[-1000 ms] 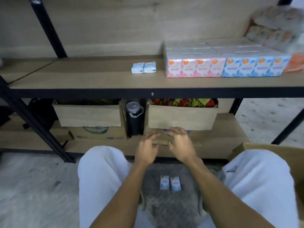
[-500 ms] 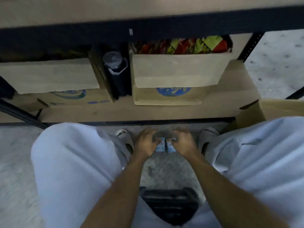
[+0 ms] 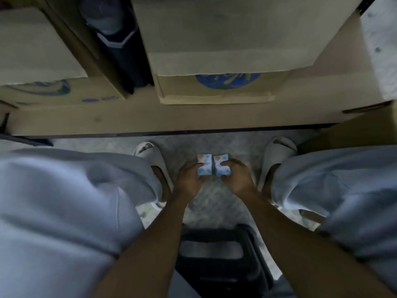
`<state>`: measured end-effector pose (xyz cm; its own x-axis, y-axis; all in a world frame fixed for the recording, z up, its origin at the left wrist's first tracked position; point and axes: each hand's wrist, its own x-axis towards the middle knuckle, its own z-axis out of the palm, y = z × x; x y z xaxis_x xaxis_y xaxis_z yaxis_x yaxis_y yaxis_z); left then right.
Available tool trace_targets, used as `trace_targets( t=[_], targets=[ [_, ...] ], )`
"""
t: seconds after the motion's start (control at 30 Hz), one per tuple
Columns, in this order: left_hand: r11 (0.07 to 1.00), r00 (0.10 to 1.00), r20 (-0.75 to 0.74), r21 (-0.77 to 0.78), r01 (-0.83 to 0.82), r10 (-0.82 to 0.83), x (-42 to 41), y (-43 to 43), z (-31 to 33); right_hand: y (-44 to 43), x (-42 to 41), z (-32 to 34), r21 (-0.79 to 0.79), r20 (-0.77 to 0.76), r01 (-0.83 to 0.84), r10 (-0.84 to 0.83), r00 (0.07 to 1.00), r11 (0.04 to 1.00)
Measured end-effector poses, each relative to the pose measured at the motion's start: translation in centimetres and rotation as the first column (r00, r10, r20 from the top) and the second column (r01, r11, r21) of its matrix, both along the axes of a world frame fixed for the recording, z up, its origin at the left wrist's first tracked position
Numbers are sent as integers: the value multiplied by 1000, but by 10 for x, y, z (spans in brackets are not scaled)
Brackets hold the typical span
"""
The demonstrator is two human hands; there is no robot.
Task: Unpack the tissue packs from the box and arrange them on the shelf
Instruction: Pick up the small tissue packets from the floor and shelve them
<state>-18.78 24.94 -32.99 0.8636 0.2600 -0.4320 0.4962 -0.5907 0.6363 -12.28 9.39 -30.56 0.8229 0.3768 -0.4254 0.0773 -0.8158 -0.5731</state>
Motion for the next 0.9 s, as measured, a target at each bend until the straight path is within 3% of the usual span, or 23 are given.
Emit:
trace_targets(
  t=[0.2,0.47,0.67,0.77,0.9],
  targets=[
    [1000,1000,-29,-25,-10,10,10,-1,-16,3,0,-17,29,46,-1,0,999,1000],
    [1000,998,-66,0,1,-1,24,1,-36,9,10,-47,-22,-53,118,-119,991,993],
    [991,993,-88,-100,-89,80,30,-9,-49,14,7,-59,22,-44,149,-147,988,989],
    [992,990,-108,-70,-103,95,27,-13,-52,16,6,-62,37,-37,193,-191,981,981],
    [1000,991,-134,2,3,-3,27,-15,-54,19,6,-63,39,-52,217,-215,975,975]
  ],
)
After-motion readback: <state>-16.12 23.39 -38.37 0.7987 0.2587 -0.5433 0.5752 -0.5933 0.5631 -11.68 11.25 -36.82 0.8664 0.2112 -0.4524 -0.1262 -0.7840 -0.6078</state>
